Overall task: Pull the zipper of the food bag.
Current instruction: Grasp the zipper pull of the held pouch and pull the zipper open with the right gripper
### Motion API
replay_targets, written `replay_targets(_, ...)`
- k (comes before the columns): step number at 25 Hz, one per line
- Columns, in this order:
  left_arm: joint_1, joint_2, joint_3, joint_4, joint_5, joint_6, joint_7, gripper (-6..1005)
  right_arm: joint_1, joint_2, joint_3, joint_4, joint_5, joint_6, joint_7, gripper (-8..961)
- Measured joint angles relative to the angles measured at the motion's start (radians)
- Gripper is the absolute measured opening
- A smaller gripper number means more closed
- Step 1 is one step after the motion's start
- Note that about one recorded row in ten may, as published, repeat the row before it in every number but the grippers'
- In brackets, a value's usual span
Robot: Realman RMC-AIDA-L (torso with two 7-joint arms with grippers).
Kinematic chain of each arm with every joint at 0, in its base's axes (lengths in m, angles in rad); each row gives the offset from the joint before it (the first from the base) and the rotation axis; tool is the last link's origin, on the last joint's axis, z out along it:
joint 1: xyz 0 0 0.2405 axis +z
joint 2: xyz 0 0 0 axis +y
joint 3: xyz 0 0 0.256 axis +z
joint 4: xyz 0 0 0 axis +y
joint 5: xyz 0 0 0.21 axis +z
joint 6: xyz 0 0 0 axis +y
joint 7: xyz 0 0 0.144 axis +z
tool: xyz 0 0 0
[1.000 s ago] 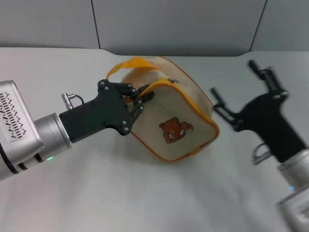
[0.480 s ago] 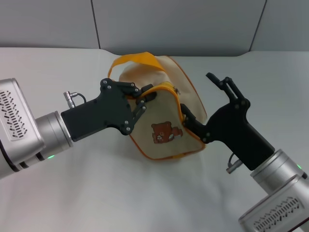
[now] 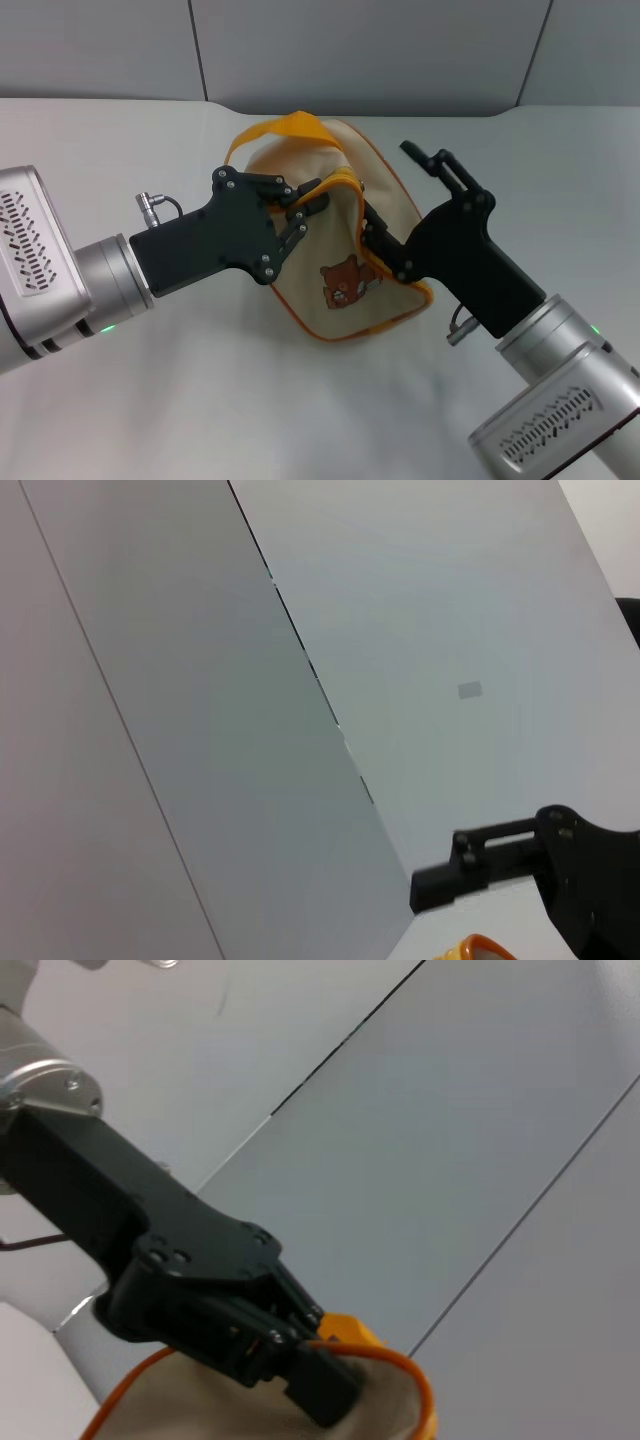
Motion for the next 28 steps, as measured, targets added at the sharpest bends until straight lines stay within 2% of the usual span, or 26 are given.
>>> replay_targets(3, 0.0, 0.0, 0.0, -0.002, 0.0, 0.001, 0.0, 69, 0.001, 0.0, -0.005, 0.003, -0.007, 0.014, 0.0, 783)
replay_targets(6, 0.001, 0.0, 0.0, -0.005, 0.0, 0.001, 0.0, 68, -0.005, 0.0, 0.008, 0.005, -0.051, 0.041, -0.006, 563)
replay_targets(16, 0.0, 0.0, 0.0, -0.008, -0.002, 0.004, 0.0, 77, -0.01, 0.0, 0.04, 0.006, -0.056, 0.052, 0.0, 335)
replay_targets(22, -0.001, 0.0, 0.0, -0.008, -0.002, 0.006, 0.0, 87, -0.003, 0.0, 0.032, 0.007, -0.067, 0.055, 0.0, 435)
replay_targets(28, -0.002, 0.0, 0.0, -0.007, -0.004, 0.006, 0.0, 98, -0.01, 0.0, 0.041, 0.007, -0.103, 0.057, -0.009, 266)
